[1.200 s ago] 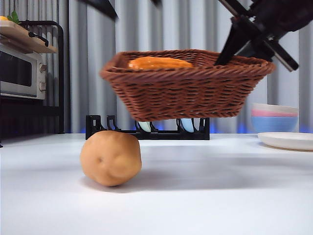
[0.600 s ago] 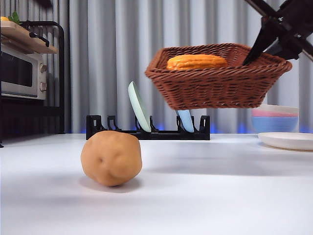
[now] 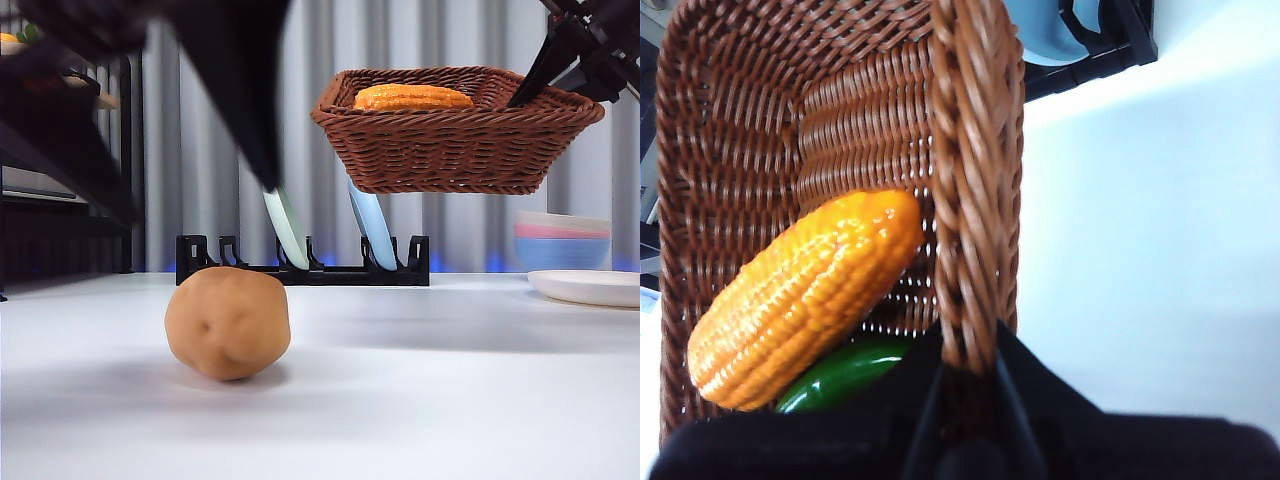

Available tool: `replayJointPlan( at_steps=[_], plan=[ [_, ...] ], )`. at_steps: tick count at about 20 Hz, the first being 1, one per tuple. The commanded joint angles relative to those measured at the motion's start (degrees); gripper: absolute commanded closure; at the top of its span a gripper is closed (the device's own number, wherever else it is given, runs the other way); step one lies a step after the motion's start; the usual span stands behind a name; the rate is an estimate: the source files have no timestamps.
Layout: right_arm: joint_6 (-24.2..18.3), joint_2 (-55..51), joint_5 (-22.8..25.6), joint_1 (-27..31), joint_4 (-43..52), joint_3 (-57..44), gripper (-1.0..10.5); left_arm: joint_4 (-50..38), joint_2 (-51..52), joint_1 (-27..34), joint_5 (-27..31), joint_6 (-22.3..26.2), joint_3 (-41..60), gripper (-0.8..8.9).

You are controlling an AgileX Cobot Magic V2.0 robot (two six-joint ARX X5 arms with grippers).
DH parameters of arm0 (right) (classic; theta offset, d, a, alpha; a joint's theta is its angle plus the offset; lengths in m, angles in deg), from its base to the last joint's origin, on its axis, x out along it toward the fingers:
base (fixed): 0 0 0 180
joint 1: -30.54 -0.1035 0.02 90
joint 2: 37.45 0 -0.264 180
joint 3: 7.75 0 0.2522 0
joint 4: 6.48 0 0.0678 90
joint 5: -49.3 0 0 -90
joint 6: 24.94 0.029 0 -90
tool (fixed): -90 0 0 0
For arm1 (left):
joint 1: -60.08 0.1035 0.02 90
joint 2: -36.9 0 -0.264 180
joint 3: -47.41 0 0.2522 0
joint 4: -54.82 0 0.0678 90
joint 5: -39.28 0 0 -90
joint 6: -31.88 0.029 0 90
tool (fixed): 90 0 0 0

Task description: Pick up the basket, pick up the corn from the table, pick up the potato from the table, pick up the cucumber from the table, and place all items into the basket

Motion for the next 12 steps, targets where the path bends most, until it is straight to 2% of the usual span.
replayJointPlan(
  at_steps=[1, 4, 12],
  plan=[
    [0.11, -0.02, -0.61, 0.24, 1.2, 0.76, 9.6, -4.72, -3.82, 2.27, -1.64, -2.62, 0.2, 2.69],
    [0.09, -0.02, -0.61, 0.31, 1.18, 0.76, 9.6, -7.63, -8.46, 5.18, -5.49, -2.62, 0.2, 2.68],
    [-0.15, -0.02, -0.66, 0.33, 0.76, 0.76, 9.6, -9.31, -16.61, 10.84, -6.1, -2.56, 0.2, 2.47]
  ],
)
